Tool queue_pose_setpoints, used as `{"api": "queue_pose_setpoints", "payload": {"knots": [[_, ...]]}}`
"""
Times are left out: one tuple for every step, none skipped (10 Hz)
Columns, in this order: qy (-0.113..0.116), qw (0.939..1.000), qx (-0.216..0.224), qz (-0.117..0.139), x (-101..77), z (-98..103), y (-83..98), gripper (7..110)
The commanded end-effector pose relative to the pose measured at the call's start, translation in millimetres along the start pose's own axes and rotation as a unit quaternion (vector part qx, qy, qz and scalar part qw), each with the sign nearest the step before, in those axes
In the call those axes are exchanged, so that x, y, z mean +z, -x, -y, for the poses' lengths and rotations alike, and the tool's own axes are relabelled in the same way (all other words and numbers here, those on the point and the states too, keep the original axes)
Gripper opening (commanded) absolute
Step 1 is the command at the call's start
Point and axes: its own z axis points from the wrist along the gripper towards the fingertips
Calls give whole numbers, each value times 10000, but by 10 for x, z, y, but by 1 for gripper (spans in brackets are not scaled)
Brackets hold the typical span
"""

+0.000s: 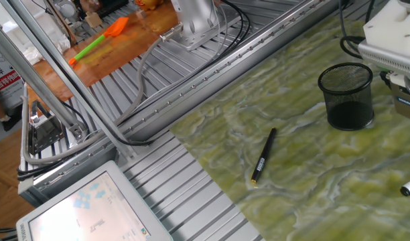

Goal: Put the pen into the pen holder

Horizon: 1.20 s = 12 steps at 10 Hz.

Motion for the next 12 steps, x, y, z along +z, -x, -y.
{"api": "queue_pose_setpoints", "payload": {"knots": [[86, 9999, 76, 127, -11, -42, 72, 7], [100, 9998, 68, 163, -14, -54, 88, 7], [113, 9997, 59, 200, -15, -62, 100, 7], [120, 9996, 44, 245, -23, -59, 109, 7], [126, 9995, 36, 283, -28, -56, 119, 7], [128, 9995, 28, 298, -28, -56, 127, 7], [100, 9995, 39, 311, -27, -41, 136, 7], [99, 9995, 46, 303, -26, -41, 133, 7], [107, 9995, 61, 302, -28, -44, 133, 7], [121, 9993, 76, 339, -31, -55, 150, 7], [128, 9991, 83, 384, -39, -63, 171, 7], [114, 9991, 92, 386, -45, -52, 175, 7]]}}
